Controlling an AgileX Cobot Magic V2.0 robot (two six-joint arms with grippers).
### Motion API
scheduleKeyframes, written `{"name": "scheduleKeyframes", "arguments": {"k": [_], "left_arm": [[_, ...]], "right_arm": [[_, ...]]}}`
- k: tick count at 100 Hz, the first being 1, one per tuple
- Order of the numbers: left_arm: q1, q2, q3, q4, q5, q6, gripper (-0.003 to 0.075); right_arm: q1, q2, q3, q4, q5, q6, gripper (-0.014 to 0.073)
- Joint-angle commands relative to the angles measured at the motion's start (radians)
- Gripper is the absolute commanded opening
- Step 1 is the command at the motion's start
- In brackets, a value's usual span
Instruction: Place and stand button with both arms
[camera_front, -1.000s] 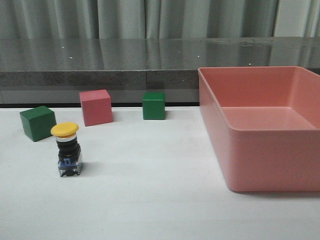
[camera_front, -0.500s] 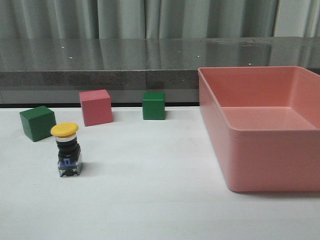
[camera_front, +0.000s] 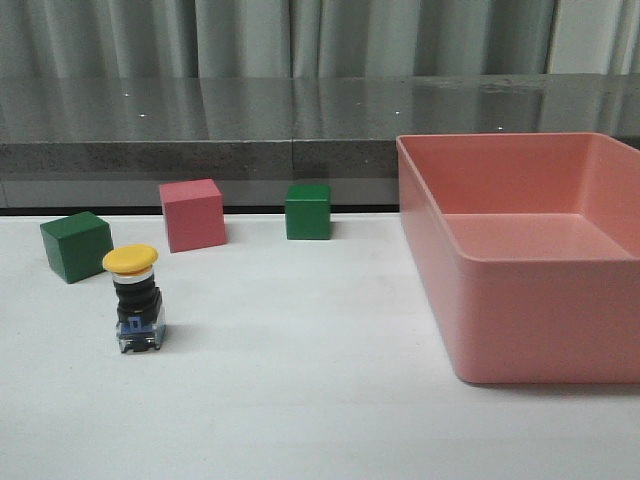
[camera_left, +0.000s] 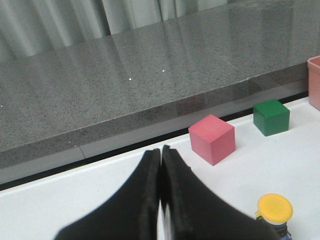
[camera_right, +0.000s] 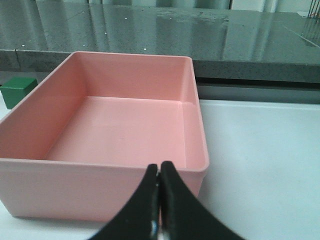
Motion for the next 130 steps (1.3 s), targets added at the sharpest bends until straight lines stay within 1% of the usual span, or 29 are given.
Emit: {"name": "scheduleKeyframes", "arguments": {"k": [1, 4, 11, 15, 19, 31, 55, 67, 75, 79, 130], "left_arm": [[0.005, -0.044, 0.009, 0.15, -0.099, -0.162, -0.0019], [0.005, -0.064, 0.024, 0.256, -0.099, -0.252, -0.0019], [0.012, -0.119, 0.067, 0.45, -0.094, -0.468, -0.0019], [0.02, -0.15, 0.096, 0.511, -0.094, -0.558, -0.0019], [0.031, -0.189, 0.128, 0.547, -0.094, -0.592, -0.0019], [0.054, -0.315, 0.22, 0.56, -0.094, -0.594, -0.0019], [0.052, -0.582, 0.391, 0.57, -0.094, -0.594, -0.0019], [0.052, -0.675, 0.46, 0.557, -0.094, -0.594, -0.0019], [0.052, -0.669, 0.492, 0.551, -0.116, -0.596, -0.0019], [0.052, -0.669, 0.49, 0.544, -0.084, -0.596, -0.0019], [0.052, -0.671, 0.49, 0.544, -0.094, -0.596, -0.0019]], "right_arm": [[0.0, -0.019, -0.027, -0.004, -0.08, -0.001, -0.0057], [0.0, -0.019, -0.027, -0.004, -0.08, -0.001, -0.0057], [0.0, -0.019, -0.027, -0.004, -0.08, -0.001, -0.0057], [0.0, -0.019, -0.027, -0.004, -0.08, -0.001, -0.0057], [0.0, -0.019, -0.027, -0.004, -0.08, -0.001, -0.0057], [0.0, -0.019, -0.027, -0.004, -0.08, -0.001, -0.0057], [0.0, -0.019, -0.027, -0.004, -0.08, -0.001, -0.0057], [0.0, -0.019, -0.027, -0.004, -0.08, -0.001, -0.0057], [0.0, -0.019, -0.027, -0.004, -0.079, -0.001, -0.0057], [0.0, -0.019, -0.027, -0.004, -0.079, -0.001, -0.0057], [0.0, -0.019, -0.027, -0.004, -0.079, -0.001, -0.0057]]}}
